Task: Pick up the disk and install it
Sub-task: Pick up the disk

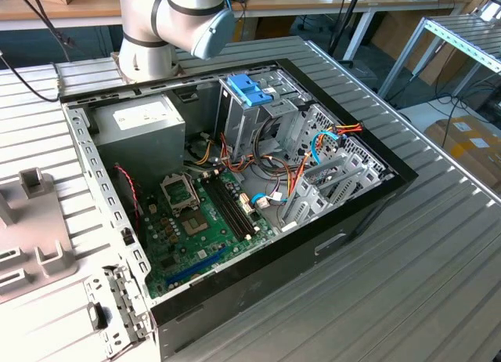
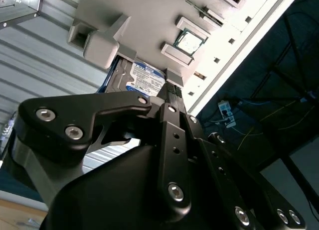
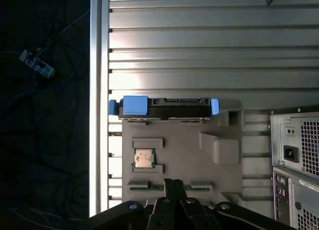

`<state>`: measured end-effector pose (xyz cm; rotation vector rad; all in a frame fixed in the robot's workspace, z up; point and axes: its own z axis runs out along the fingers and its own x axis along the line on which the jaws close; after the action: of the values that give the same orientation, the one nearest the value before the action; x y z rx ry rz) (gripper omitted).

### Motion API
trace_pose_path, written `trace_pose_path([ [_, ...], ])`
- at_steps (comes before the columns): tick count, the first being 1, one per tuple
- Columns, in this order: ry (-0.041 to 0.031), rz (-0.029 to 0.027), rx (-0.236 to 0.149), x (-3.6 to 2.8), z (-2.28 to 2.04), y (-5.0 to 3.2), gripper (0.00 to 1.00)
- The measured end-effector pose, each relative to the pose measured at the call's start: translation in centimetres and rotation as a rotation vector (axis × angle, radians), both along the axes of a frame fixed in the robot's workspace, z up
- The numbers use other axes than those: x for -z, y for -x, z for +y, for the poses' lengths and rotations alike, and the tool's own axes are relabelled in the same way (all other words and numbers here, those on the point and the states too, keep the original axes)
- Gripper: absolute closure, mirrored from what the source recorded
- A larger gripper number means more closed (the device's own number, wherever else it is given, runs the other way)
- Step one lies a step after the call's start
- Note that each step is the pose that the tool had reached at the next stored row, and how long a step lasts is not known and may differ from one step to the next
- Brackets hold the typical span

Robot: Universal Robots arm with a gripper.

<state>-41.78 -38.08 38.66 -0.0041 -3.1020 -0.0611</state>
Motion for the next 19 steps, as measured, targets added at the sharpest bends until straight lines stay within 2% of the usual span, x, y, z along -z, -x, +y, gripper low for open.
trace_pose_path([
  [19,0.0000,0.0000,-0.122,0.00,0.00,0.00,0.89],
])
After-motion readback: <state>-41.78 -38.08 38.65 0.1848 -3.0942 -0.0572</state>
